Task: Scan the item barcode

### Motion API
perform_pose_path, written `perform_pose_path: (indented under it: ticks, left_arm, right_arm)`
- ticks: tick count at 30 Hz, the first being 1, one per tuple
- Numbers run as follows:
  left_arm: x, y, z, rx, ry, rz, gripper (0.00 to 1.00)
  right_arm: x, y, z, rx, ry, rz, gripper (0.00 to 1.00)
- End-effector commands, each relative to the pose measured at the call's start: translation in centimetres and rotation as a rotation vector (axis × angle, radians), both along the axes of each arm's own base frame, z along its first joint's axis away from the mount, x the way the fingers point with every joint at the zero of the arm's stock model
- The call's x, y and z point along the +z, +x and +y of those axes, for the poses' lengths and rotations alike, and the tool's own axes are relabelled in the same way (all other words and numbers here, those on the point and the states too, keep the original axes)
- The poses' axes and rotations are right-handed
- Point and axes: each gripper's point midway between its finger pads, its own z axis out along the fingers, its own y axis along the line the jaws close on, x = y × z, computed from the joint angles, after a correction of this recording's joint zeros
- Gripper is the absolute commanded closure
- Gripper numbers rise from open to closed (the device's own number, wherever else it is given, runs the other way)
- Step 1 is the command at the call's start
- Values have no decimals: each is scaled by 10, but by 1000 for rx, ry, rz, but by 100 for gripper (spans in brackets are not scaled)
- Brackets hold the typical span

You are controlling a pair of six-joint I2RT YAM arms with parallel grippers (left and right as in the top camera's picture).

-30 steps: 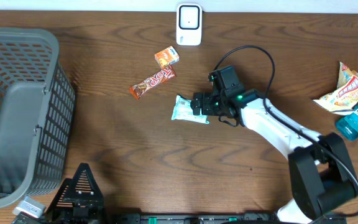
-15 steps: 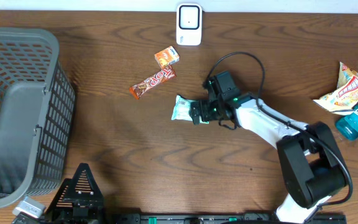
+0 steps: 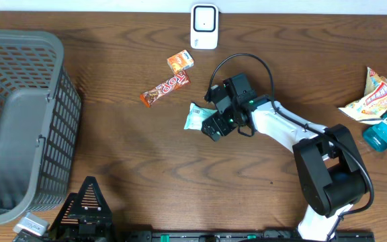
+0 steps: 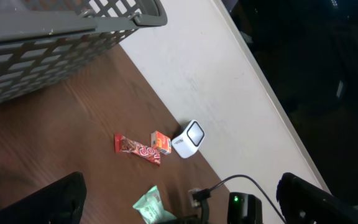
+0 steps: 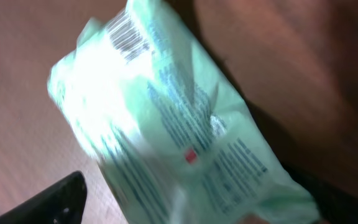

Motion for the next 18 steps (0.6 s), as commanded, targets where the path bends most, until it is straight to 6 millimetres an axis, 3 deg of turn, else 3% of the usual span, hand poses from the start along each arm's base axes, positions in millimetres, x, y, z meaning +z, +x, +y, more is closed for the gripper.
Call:
perform_pose_path:
  ticks: [1,3,4,9,13,15,17,18]
  left_arm:
    - [9,-5,0,12,5,-29,2]
    - [9,-5,0,10,6,-30,2]
    - [9,-6,0,8,6,-30,2]
    - [9,-6,-1,-1,6,-30,2]
    - [10,-6,-1,-1,6,-32,2]
    - [10,-6,-1,-1,6,-32,2]
    - [10,-6,-1,-1,6,-32,2]
    - [10,-7,-2,-1,7,-34,2]
  right_arm:
    - [-52,-58,-14,111,-33,208,20]
    - [-51,-57,-12,111,-24,203,34]
    - [-51,-56,-12,110,-23,202,35]
    - [-50,-49,-9,69,-5,193,21]
    - [-50,-44,-6,24,10,189,22]
    - [-51,-44,-6,25,7,193,28]
    - [-56,-47,-8,24,-1,209,39]
    - [-64,-50,-12,19,-25,224,57]
